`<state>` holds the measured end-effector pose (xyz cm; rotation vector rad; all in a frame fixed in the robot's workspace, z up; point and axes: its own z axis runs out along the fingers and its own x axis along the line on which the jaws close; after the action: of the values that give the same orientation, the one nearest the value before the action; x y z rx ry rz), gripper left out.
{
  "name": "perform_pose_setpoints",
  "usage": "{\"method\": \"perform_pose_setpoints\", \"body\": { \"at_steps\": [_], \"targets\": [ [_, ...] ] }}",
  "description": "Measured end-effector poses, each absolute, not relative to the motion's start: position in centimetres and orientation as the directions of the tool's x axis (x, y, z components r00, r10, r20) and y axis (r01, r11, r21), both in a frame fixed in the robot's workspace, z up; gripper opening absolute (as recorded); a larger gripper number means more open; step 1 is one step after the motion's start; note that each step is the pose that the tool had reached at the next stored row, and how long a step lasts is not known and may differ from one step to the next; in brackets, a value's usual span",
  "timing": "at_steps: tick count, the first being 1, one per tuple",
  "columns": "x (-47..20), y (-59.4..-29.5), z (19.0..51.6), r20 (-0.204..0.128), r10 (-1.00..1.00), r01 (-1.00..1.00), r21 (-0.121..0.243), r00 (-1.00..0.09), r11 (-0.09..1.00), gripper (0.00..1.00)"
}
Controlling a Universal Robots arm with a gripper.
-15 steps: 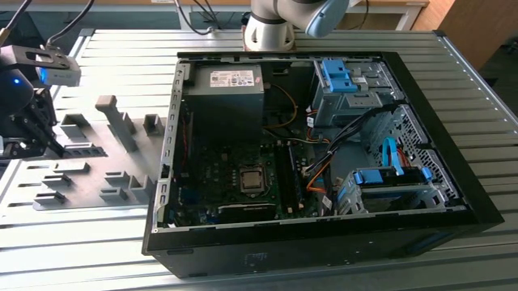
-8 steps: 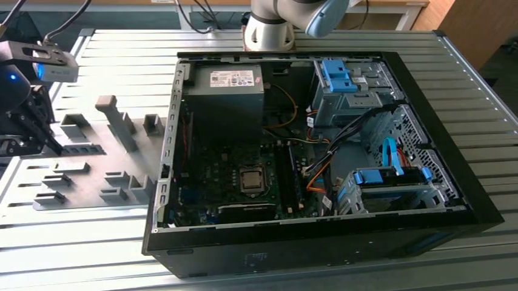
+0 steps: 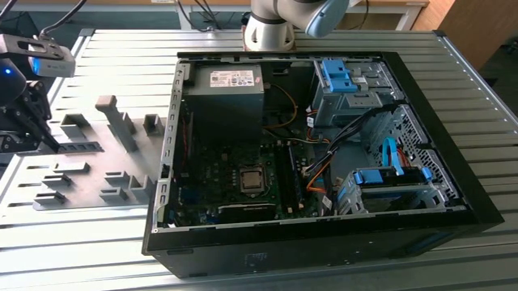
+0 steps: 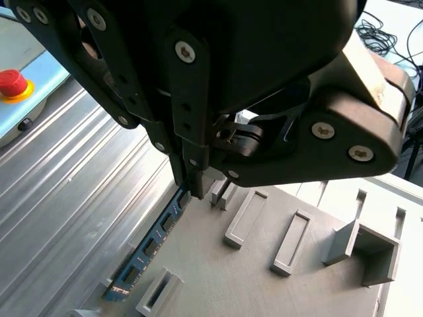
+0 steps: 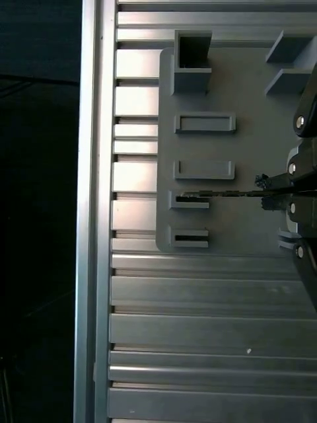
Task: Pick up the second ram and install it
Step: 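Pick up the second ram and move it above second insertion slot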
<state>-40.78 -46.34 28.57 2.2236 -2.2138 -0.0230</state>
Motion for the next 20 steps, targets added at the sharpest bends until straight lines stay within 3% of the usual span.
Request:
{"method": "perform_pose_setpoints", "body": {
  "at_steps": [20],
  "targets": [
    [-40.8,-46.3,31.3,-0.008,-1.000,-1.000,0.013,0.004,-0.004,0.14]
  ]
}}
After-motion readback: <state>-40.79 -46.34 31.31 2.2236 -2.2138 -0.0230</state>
